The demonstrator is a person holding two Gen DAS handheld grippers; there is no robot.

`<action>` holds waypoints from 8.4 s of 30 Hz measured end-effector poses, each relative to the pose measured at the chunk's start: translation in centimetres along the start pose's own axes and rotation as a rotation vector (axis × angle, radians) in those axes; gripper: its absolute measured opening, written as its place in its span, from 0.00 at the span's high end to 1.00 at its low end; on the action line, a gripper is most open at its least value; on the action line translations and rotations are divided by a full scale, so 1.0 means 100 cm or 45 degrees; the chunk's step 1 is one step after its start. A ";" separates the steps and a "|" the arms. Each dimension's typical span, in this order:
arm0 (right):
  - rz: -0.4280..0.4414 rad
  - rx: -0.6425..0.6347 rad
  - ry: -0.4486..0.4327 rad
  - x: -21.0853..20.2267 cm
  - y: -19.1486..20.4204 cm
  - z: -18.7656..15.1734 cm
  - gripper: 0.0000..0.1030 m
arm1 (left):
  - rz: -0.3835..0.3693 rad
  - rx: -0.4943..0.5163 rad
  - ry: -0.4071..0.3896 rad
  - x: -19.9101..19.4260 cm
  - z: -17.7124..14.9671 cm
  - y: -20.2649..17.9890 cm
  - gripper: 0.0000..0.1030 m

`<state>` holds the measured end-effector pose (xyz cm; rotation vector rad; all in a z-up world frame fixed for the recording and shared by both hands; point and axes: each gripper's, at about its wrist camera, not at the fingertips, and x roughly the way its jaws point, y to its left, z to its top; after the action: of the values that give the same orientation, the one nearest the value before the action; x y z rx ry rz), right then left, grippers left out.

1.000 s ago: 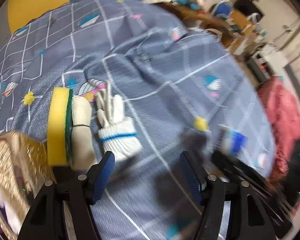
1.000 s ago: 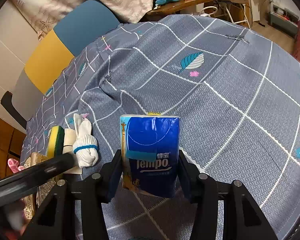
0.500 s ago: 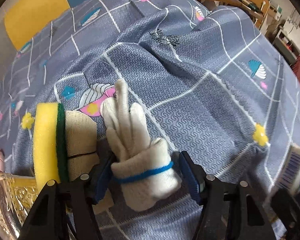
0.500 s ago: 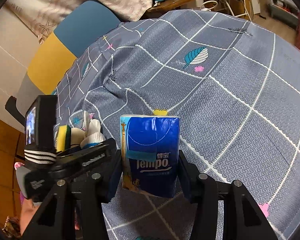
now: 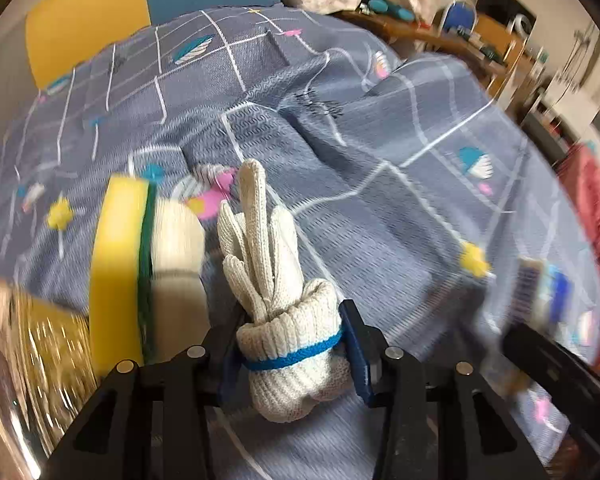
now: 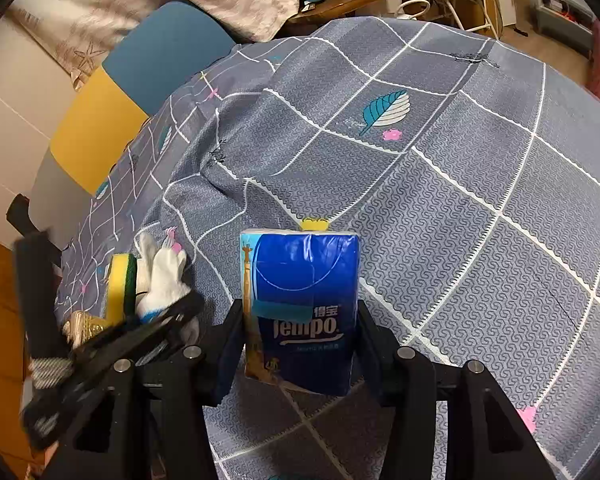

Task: Organize soft objects
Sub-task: 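Drop the glove into the gold tray with the left tool while the right tool carries the tissue pack, then lower the Tempo tissue pack into the gold tray and open the right tool, then move the left tool to the yellow sponge while the right tool approaches the white bandage roll, then grasp the yellow sponge with the left tool while the right tool grasps the white bandage roll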

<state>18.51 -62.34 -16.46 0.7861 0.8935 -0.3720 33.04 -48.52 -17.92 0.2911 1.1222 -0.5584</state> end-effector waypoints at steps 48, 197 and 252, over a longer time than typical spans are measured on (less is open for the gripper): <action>0.151 -0.351 -0.162 -0.021 0.058 -0.033 0.50 | -0.142 -0.703 -0.233 -0.250 -0.332 0.296 0.56; -0.069 -0.573 -0.002 0.029 0.077 -0.043 0.80 | -0.458 -0.259 -0.238 -0.229 -0.148 0.141 0.51; -0.055 -0.156 0.151 0.024 0.000 0.013 0.87 | -0.445 -0.997 0.515 0.036 -0.017 0.048 0.51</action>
<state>20.63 -63.25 -17.87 0.6818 1.0359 -0.3080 35.61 -44.68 -22.10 -0.5024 1.7088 -0.3276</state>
